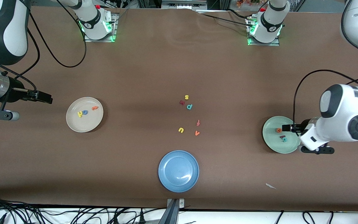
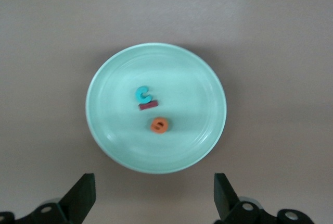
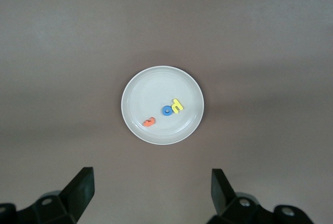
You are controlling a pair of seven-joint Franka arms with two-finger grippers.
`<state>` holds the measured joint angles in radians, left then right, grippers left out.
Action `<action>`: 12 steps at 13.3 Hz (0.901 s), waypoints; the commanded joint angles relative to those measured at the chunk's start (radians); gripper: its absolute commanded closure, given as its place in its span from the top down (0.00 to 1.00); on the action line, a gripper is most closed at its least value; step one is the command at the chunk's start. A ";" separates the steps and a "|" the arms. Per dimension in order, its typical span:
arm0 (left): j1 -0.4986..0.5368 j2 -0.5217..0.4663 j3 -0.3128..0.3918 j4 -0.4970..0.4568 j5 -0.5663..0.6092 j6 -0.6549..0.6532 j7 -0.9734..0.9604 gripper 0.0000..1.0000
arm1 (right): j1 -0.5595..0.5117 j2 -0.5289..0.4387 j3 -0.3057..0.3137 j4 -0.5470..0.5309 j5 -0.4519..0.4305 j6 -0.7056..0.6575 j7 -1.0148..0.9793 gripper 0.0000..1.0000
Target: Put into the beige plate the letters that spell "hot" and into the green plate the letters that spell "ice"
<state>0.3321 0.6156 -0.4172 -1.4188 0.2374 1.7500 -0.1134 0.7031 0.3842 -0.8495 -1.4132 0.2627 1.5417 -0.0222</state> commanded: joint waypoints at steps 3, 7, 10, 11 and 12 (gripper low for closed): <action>0.028 -0.212 0.026 -0.117 -0.094 -0.043 0.054 1.00 | -0.308 0.004 0.312 0.130 -0.002 -0.099 0.023 0.99; -0.159 -0.399 0.264 -0.262 -0.243 -0.043 0.110 1.00 | -0.557 -0.042 0.684 0.146 -0.230 -0.089 0.113 0.99; -0.322 -0.506 0.423 -0.327 -0.257 -0.043 0.112 1.00 | -0.679 -0.064 0.823 0.129 -0.264 -0.072 0.120 0.99; -0.341 -0.549 0.445 -0.353 -0.266 -0.043 0.115 1.00 | -0.679 -0.074 0.823 0.105 -0.266 -0.062 0.120 0.99; -0.346 -0.595 0.446 -0.373 -0.267 -0.043 0.123 1.00 | -0.682 -0.093 0.825 0.070 -0.266 -0.028 0.122 0.99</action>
<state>0.0207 0.1338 -0.0106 -1.7044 0.0013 1.6964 -0.0284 0.0450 0.3315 -0.0526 -1.2820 0.0142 1.4745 0.0894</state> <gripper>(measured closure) 0.000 0.004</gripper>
